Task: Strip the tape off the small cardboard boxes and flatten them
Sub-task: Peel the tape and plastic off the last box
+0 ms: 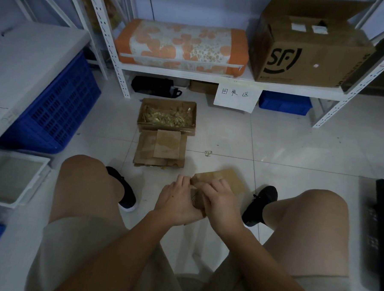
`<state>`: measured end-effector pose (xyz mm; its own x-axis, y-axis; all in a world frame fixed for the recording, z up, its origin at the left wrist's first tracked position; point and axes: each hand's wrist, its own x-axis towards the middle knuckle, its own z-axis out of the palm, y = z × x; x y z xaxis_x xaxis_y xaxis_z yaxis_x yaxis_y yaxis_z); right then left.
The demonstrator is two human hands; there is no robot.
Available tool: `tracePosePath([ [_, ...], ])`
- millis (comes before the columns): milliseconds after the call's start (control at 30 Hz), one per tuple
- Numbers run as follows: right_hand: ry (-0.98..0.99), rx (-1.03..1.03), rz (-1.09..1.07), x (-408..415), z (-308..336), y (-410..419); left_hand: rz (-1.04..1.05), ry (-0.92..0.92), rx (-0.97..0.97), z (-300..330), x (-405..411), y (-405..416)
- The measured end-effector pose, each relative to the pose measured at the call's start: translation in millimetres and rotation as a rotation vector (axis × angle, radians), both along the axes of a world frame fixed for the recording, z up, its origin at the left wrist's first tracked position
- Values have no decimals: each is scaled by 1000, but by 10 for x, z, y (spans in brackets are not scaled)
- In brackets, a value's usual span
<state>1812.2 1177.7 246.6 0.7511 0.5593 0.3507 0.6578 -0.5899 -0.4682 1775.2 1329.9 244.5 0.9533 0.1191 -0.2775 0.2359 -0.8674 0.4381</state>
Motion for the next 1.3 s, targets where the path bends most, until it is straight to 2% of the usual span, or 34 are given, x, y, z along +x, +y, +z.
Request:
tracePosePath([
  [200,25,-56,27,17,-79,-11,52,41,18,-20,11,34],
  [300,241,66,-69,45,-123,-35,40,28,52,37,10,12],
  [433,603,358,-286,120,-73,-20,40,-35,84,98,13,-56],
  [500,722,465,-325,132,-37,-18,54,-44,82,99,14,-67],
  [567,717,456,-337,124,-50,-26,53,-36,85,109,10,-74],
  [700,626,282,-366,104,-74,-24,56,-22,94,123,16,-90],
  [867,415,-67,-137,144,-158,-38,39,48,117,24,-8,-45],
  [1167,320,-206,-167,148,-140,-38,23,41,139,8,6,-46],
  [1300,321,-196,-172,142,-141,-36,31,31,136,2,-6,-41],
])
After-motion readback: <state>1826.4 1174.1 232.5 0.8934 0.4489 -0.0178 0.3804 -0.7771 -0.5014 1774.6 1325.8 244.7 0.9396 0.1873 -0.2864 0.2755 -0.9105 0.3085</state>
